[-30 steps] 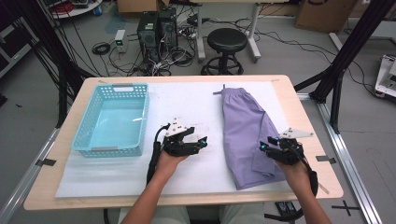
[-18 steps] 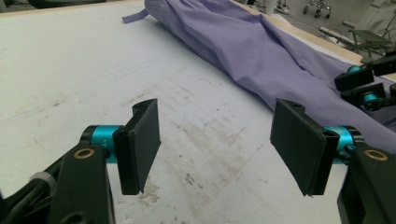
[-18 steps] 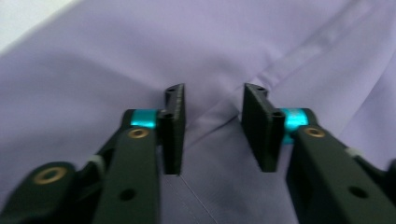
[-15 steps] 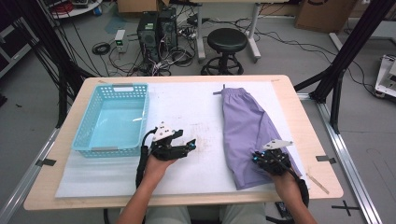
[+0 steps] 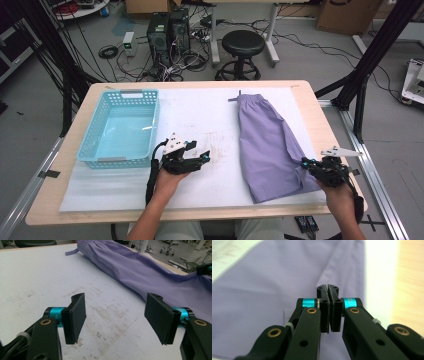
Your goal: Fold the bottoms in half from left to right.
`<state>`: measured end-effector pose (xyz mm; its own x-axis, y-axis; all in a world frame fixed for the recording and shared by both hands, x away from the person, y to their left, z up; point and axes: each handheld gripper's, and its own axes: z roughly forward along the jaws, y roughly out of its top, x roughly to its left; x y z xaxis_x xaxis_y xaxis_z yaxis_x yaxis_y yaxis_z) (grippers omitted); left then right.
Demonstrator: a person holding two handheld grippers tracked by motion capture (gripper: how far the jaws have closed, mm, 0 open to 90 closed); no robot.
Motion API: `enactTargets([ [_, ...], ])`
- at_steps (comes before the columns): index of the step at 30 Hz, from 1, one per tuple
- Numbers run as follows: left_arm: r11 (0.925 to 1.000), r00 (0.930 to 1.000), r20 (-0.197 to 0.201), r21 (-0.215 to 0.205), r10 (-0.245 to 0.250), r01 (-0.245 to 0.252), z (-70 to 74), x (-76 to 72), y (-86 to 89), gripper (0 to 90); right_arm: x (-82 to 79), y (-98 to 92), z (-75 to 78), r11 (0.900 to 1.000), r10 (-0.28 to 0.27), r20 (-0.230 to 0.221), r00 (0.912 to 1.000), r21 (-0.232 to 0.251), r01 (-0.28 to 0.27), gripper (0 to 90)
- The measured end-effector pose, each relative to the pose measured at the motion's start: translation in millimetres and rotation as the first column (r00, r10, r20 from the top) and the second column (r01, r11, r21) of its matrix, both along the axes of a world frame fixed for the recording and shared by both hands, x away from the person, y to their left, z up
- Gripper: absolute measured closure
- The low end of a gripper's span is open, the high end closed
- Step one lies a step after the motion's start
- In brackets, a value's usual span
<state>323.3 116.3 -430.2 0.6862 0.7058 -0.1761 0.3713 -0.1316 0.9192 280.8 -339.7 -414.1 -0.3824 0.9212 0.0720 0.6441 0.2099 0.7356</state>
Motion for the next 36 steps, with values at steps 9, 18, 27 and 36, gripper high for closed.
enactTargets([
  [9, 0.9999, 0.9998, -0.015, 0.004, 0.012, -0.012, -0.4, -0.3, -1.3, 36.1, -7.7, -32.9, -15.4, 0.996, -0.082, -0.067, 0.9944, -0.021, 0.081, 89.1],
  [18, 0.9998, 0.9996, -0.02, 0.008, 0.021, -0.021, -0.8, -0.1, -1.8, 37.2, -17.1, -41.4, -9.6, 0.995, -0.099, -0.062, 0.9932, -0.007, 0.098, 73.3],
  [27, 0.9999, 0.9997, -0.024, -0.001, 0.011, -0.011, -0.4, -0.9, -2.9, 42.7, -0.8, -29.6, -23.7, 0.998, -0.042, -0.084, 0.9956, -0.049, 0.038, 89.3],
  [36, 0.9999, 0.9996, -0.028, -0.001, 0.01, -0.01, -0.9, -1.1, -3.9, 42.7, -16.1, -31.3, -22.0, 0.999, -0.013, -0.101, 0.9948, -0.046, 0.008, 79.3],
])
